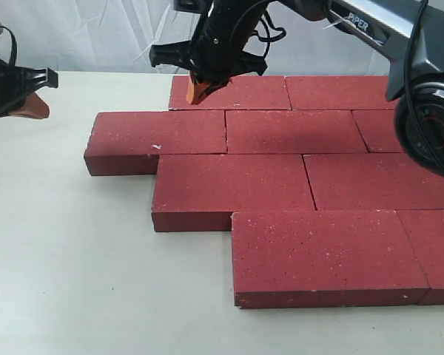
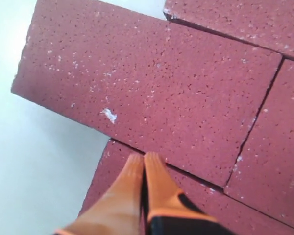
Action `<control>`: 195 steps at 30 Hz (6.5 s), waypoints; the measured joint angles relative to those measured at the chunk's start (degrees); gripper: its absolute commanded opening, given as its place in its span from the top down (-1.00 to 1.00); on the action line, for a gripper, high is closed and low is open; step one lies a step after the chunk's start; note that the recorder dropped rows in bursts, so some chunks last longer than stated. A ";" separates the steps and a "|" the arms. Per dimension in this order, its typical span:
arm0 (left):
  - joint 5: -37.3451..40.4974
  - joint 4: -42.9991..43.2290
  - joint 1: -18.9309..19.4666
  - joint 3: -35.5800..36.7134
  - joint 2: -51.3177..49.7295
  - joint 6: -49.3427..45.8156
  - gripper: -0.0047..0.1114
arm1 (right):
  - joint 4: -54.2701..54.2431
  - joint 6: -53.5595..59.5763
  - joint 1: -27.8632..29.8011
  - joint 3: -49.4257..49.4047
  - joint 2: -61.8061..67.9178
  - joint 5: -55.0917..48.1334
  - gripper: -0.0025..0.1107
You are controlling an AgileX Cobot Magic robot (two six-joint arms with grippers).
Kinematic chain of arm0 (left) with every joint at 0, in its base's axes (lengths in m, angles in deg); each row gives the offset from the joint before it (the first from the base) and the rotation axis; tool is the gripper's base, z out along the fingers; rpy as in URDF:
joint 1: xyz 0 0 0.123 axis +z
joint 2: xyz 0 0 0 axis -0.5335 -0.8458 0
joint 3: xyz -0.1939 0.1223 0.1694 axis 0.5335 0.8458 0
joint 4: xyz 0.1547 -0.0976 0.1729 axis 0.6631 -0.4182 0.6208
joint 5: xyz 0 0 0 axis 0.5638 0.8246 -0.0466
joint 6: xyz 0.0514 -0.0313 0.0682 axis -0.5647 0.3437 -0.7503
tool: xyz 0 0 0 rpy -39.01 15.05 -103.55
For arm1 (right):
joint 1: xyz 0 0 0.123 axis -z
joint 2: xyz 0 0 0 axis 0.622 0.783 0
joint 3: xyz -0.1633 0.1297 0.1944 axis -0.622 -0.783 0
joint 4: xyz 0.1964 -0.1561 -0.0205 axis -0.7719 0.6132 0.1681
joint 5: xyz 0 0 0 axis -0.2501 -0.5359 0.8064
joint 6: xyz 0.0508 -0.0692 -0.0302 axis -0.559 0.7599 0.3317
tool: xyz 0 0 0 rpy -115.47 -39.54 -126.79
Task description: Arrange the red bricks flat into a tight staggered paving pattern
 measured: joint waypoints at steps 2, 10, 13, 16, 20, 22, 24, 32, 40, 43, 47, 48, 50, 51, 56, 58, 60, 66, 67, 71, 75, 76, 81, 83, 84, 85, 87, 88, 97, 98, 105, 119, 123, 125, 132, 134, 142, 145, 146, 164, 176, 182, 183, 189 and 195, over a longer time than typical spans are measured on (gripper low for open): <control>-0.79 2.43 -2.45 0.12 0.96 1.65 0.92 | -0.56 0.00 1.28 0.00 -0.66 0.00 0.97; -3.12 25.32 -13.06 0.12 2.59 19.77 0.92 | 2.54 1.35 7.88 -13.07 -10.39 0.19 0.97; -3.12 28.49 -15.66 0.12 2.59 22.48 0.92 | 5.29 1.99 14.75 -25.72 -18.42 0.42 0.97; -3.23 28.94 -16.90 0.12 2.59 23.28 0.92 | 7.16 2.34 20.73 -38.24 -28.11 4.85 0.97; -3.10 28.94 -16.90 0.12 2.59 23.64 0.92 | 15.27 2.44 23.63 -53.58 -41.76 11.85 0.97; -2.10 28.26 -16.90 0.12 2.59 23.74 0.92 | 16.82 2.44 23.63 -60.94 -49.10 15.46 0.97; -0.90 27.41 -16.90 0.23 3.14 23.77 0.92 | 16.81 2.44 23.63 -67.38 -56.67 20.26 0.97; -6.12 26.54 -16.90 9.11 16.75 25.00 0.92 | 16.65 2.44 23.63 -86.24 -80.93 33.71 0.97; -10.30 26.44 -16.90 17.23 30.21 25.40 0.92 | 15.27 1.63 23.63 -93.26 -97.16 37.73 0.97; -10.48 26.44 -16.90 17.83 32.93 25.40 0.92 | 15.27 1.59 23.63 -93.54 -100.78 37.85 0.97; -9.46 26.44 -16.90 17.82 34.65 25.40 0.92 | 15.27 1.59 23.63 -93.58 -103.54 38.06 0.97; -9.46 26.44 -16.90 17.82 34.77 25.40 0.92 | 15.27 1.59 23.63 -93.58 -103.80 38.06 0.97; -9.46 26.44 -16.90 17.82 34.90 25.40 0.92 | 15.27 1.59 23.63 -93.58 -104.33 38.06 0.97; -9.46 26.44 -16.90 17.82 34.90 25.40 0.92 | 15.27 1.59 23.63 -93.58 -104.41 38.06 0.97; -9.46 26.44 -16.90 17.82 34.90 25.40 0.92 | 15.27 1.59 23.63 -93.67 -104.41 38.06 0.97; -9.46 26.44 -16.90 17.82 34.90 25.40 0.92 | 15.16 1.59 23.63 -93.67 -104.41 38.06 0.97; -9.46 26.44 -16.90 17.82 34.90 25.40 0.92 | 15.16 1.59 23.63 -93.67 -104.41 38.06 0.97; -9.46 26.44 -16.90 17.82 34.90 25.40 0.92 | 15.16 1.49 23.63 -93.67 -104.41 38.06 0.97; -9.46 26.44 -16.90 17.82 34.90 25.40 0.92 | 15.16 1.49 23.63 -93.67 -104.41 38.06 0.97; -9.46 26.44 -16.90 17.82 34.90 25.40 0.92 | 15.48 1.49 23.63 -93.78 -104.47 38.06 0.97; -9.46 26.44 -16.90 17.82 34.90 25.40 0.92 | 18.44 1.49 23.63 -94.28 -106.62 38.15 0.97; -9.46 26.44 -16.90 17.82 34.90 25.40 0.92 | 19.30 1.49 23.75 -94.62 -107.49 38.15 0.97; -9.46 26.55 -16.90 17.82 34.90 25.40 0.92 | 21.49 1.49 24.13 -97.97 -111.86 38.28 0.97; -9.46 26.55 -16.90 17.82 34.90 25.40 0.92 | 21.87 1.49 24.66 -100.28 -113.99 38.39 0.97; -9.46 26.55 -16.90 17.82 34.90 25.40 0.92 | 21.97 1.49 25.05 -101.32 -115.15 38.39 0.97; -9.46 26.55 -16.90 17.82 34.90 25.40 0.92 | 22.07 1.49 25.52 -102.95 -116.40 38.39 0.97; -9.46 26.55 -16.90 17.82 34.90 25.40 0.92 | 22.17 1.49 26.41 -105.45 -118.87 38.39 0.97; -9.46 26.55 -16.90 17.82 34.90 25.40 0.92 | 22.06 1.49 26.79 -106.89 -120.37 38.39 0.97; -9.46 26.55 -16.90 17.82 34.90 25.40 0.92 | 21.42 1.49 28.54 -118.85 -132.47 40.05 0.97; -9.46 26.55 -16.90 17.82 34.90 25.40 0.92 | 21.31 1.60 28.54 -119.56 -133.03 40.85 0.97; -9.46 26.55 -16.90 17.82 34.90 25.40 0.92 | 21.31 3.53 28.54 -121.07 -133.59 42.86 0.97; -9.46 26.55 -16.90 17.95 34.90 25.40 0.92 | 19.99 4.50 28.54 -123.52 -133.59 44.33 0.97; -9.46 26.55 -16.90 17.95 34.90 25.40 0.92 | 18.66 4.50 28.54 -125.94 -133.67 45.19 0.97; -9.46 26.55 -16.90 17.95 34.90 25.40 0.92 | 18.29 4.61 28.54 -126.73 -133.67 45.44 0.97; -9.46 26.55 -16.90 17.95 34.90 25.40 0.92 | 17.34 4.61 28.54 -128.54 -133.67 46.94 0.97; -9.46 26.55 -16.90 17.95 34.90 25.40 0.92 | 16.82 4.61 28.54 -129.45 -133.67 47.20 0.97; -9.46 26.55 -16.90 17.95 34.90 25.40 0.92 | 16.38 4.61 28.54 -129.91 -133.67 48.15 0.97; -9.46 26.55 -16.90 17.95 34.90 25.40 0.92 | 15.91 4.61 28.54 -129.91 -133.67 48.15 0.97; -9.46 26.55 -16.90 17.95 34.90 25.40 0.92 | 15.91 4.61 28.54 -129.91 -133.67 48.15 0.97; -9.46 27.46 -16.90 17.95 34.90 25.40 0.92 | 15.91 4.61 28.54 -129.91 -133.67 48.29 0.97; -6.83 28.53 -12.47 19.56 40.28 25.00 0.92 | 15.91 4.61 28.54 -129.91 -133.67 48.40 0.97; -7.17 28.82 -6.21 28.89 51.49 25.00 0.92 | 15.91 4.61 28.54 -129.91 -133.67 48.40 0.97; -8.91 28.94 -5.28 31.97 55.26 25.00 0.92 | 15.91 4.61 28.54 -129.91 -133.67 48.40 0.97; -23.24 30.03 -4.14 49.84 71.54 25.00 0.92 | 15.91 4.61 28.54 -129.91 -133.67 48.40 0.97; -28.83 31.07 -4.14 63.61 85.31 24.89 0.92 | 15.91 4.61 28.54 -129.91 -133.67 48.40 0.97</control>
